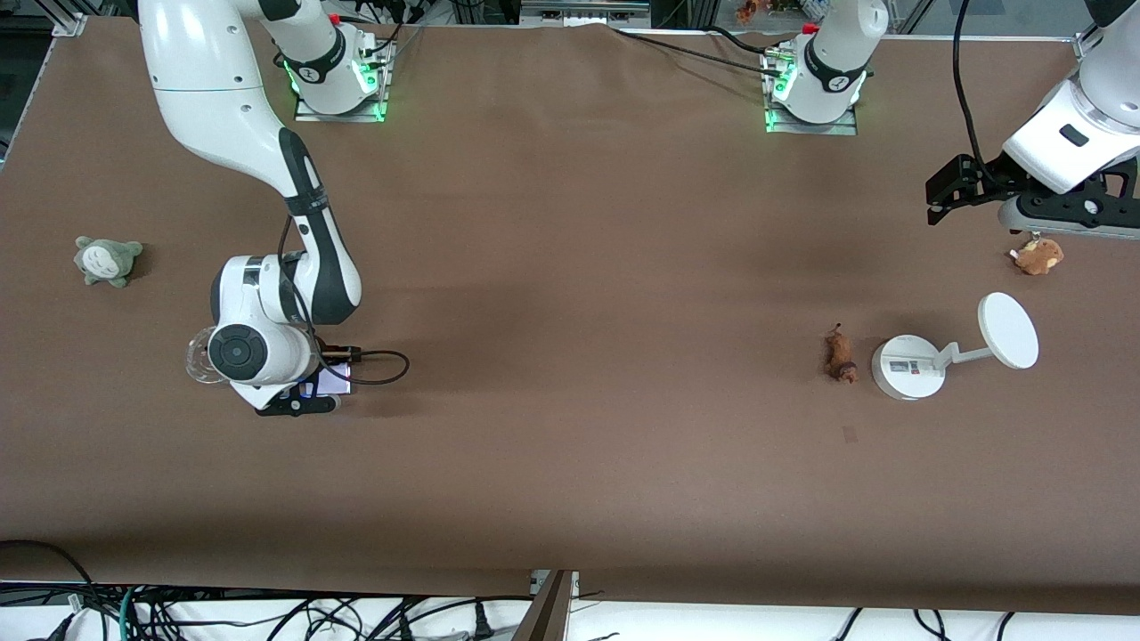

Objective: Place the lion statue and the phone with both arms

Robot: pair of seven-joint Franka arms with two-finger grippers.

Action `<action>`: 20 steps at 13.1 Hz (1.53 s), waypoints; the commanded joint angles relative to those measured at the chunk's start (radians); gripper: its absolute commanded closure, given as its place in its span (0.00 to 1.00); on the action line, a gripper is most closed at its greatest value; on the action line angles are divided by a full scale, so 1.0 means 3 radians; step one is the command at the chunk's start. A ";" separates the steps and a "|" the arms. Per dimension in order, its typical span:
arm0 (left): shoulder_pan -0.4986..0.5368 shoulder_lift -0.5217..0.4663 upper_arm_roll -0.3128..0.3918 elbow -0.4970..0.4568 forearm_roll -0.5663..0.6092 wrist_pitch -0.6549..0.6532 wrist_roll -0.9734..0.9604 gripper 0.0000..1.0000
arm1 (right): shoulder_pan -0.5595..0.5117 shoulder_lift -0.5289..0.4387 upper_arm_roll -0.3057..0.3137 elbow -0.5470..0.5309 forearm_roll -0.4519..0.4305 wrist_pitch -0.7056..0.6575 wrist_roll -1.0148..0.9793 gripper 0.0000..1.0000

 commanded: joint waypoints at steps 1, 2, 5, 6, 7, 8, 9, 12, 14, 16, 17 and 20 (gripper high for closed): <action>-0.0015 -0.0045 -0.0018 -0.0035 0.0048 -0.0011 0.0046 0.00 | -0.0018 -0.0112 0.0007 -0.0011 0.0019 -0.0004 -0.0103 0.00; -0.0015 -0.0045 -0.0044 -0.0030 0.0048 -0.0011 0.0041 0.00 | -0.0018 -0.0148 0.0007 0.0040 0.0008 -0.0025 -0.0108 0.00; -0.0015 -0.0051 -0.0049 -0.0025 0.0048 -0.0057 0.0041 0.00 | 0.0028 -0.0291 0.0012 0.0285 -0.0038 -0.0310 -0.0108 0.00; -0.0015 -0.0051 -0.0054 -0.0025 0.0048 -0.0062 0.0041 0.00 | 0.0043 -0.0332 0.0012 0.0423 -0.0038 -0.0468 -0.0103 0.00; -0.0015 -0.0051 -0.0054 -0.0025 0.0048 -0.0087 0.0041 0.00 | 0.0043 -0.0378 0.0002 0.0586 -0.0038 -0.0667 -0.0103 0.00; -0.0015 -0.0051 -0.0054 -0.0025 0.0048 -0.0103 0.0041 0.00 | 0.0033 -0.0444 -0.0003 0.0720 -0.0033 -0.0816 -0.0103 0.00; -0.0015 -0.0051 -0.0054 -0.0025 0.0048 -0.0103 0.0041 0.00 | 0.0018 -0.0531 -0.0038 0.0802 -0.0043 -0.0924 -0.0113 0.00; -0.0015 -0.0051 -0.0054 -0.0025 0.0048 -0.0103 0.0041 0.00 | 0.0002 -0.0832 -0.0278 0.0844 -0.0038 -0.1205 -0.0322 0.00; -0.0015 -0.0051 -0.0054 -0.0025 0.0048 -0.0103 0.0041 0.00 | -0.0003 -0.1047 -0.0427 0.0844 -0.0012 -0.1364 -0.0486 0.00; -0.0010 -0.0051 -0.0054 -0.0025 0.0048 -0.0103 0.0041 0.00 | -0.0140 -0.1353 -0.0336 0.0773 -0.0048 -0.1603 -0.0425 0.00; -0.0010 -0.0051 -0.0054 -0.0025 0.0048 -0.0103 0.0041 0.00 | -0.0293 -0.1476 -0.0204 0.0706 -0.0058 -0.1742 -0.0375 0.00; -0.0010 -0.0051 -0.0049 -0.0025 0.0048 -0.0103 0.0041 0.00 | -0.0937 -0.1829 0.0496 0.0568 -0.0252 -0.2003 -0.0231 0.00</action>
